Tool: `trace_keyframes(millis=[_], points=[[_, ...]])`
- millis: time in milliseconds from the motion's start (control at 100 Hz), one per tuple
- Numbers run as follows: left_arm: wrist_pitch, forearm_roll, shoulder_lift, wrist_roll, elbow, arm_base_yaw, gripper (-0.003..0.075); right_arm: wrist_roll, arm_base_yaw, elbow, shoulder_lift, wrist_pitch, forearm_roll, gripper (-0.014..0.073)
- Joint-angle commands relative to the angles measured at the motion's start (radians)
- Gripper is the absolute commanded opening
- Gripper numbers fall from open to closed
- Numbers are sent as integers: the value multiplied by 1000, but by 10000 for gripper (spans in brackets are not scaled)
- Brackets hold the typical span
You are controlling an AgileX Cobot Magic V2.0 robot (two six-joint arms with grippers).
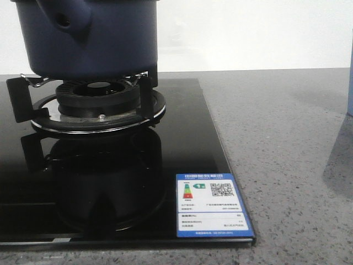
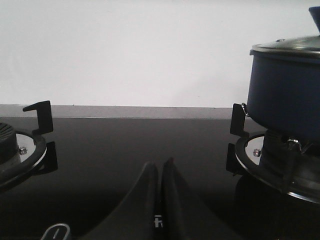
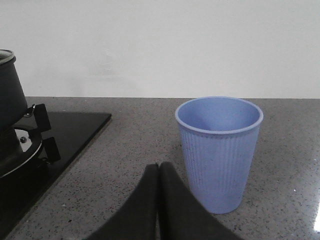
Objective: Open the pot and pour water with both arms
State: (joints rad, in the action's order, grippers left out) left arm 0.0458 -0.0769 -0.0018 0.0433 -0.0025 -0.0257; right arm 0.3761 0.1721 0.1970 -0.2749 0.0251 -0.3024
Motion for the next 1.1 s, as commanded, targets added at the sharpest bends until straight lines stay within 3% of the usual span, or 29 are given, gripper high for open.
trace_keyframes(millis=[0, 1090], points=[[-69, 4, -27, -13, 17, -8, -16, -1, -1, 25, -5, -74, -11, -50], [-34, -8, -26, -13, 16, -11, -16, -1, -1, 25, -5, -74, -11, -50]])
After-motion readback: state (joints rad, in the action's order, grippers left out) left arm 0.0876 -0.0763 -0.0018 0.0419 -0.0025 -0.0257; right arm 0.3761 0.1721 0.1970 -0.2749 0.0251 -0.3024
